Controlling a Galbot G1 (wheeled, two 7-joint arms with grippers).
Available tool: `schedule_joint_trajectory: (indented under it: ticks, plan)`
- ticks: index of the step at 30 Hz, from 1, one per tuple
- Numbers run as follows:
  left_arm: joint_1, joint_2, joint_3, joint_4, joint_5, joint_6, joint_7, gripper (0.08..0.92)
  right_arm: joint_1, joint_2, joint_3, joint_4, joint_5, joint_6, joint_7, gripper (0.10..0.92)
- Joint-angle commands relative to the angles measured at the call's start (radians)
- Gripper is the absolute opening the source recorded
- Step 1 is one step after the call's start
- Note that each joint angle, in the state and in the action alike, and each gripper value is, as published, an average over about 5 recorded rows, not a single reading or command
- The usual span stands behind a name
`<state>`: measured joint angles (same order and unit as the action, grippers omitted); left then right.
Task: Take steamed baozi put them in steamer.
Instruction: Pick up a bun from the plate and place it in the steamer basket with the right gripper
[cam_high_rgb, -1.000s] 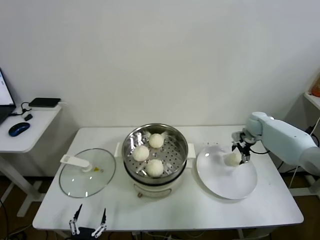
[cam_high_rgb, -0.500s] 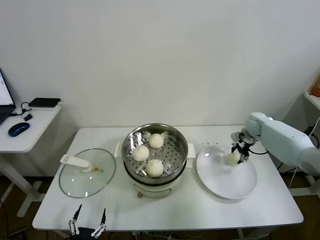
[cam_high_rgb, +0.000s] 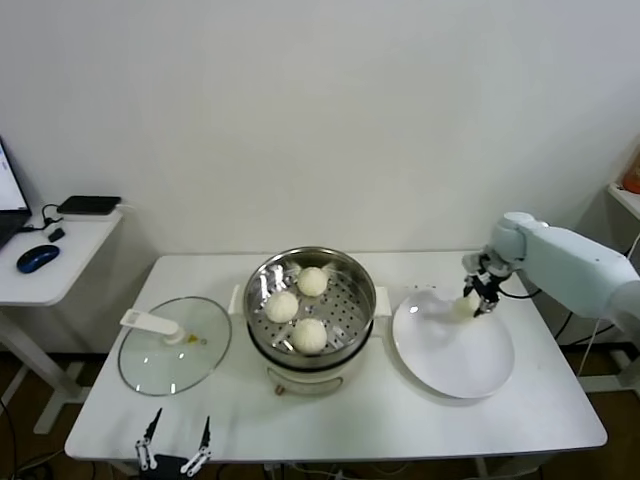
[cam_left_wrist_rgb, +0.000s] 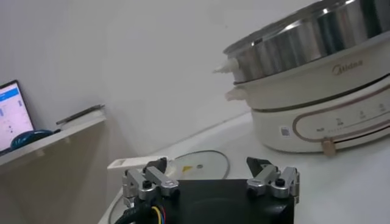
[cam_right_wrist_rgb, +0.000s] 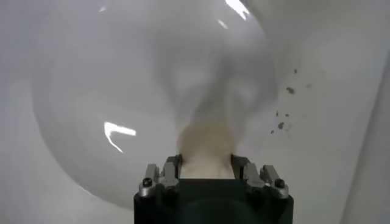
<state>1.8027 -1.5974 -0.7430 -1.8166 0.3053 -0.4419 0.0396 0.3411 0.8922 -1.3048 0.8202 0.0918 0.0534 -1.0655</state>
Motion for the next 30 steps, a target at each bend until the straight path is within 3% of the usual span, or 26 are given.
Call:
schedule_joint_trajectory:
  ticks: [1,7,15,21,30]
  plan:
    - [-0.008,0.005,0.009,0.009,0.005,0.000,0.001,0.823,0.488,-0.051,-0.421,0.415,0.393,-0.165,0.015,0.570]
    - [-0.012,0.009,0.015,0.009,0.019,-0.001,-0.001,0.823,0.718,0.006,-0.508,0.583,0.586,-0.258,0.028,0.577]
    - [-0.009,0.010,0.021,0.000,0.025,-0.002,-0.001,0.823,0.766,0.099,-0.434,0.672,0.739,-0.340,0.071,0.576]
    - [-0.009,0.005,0.022,-0.005,0.030,0.001,0.000,0.823,0.661,0.162,-0.355,0.671,0.738,-0.373,0.115,0.573]
    - [-0.006,0.001,0.018,0.001,0.035,0.002,0.000,0.823,0.434,0.179,-0.264,0.631,0.604,-0.422,0.184,0.575]
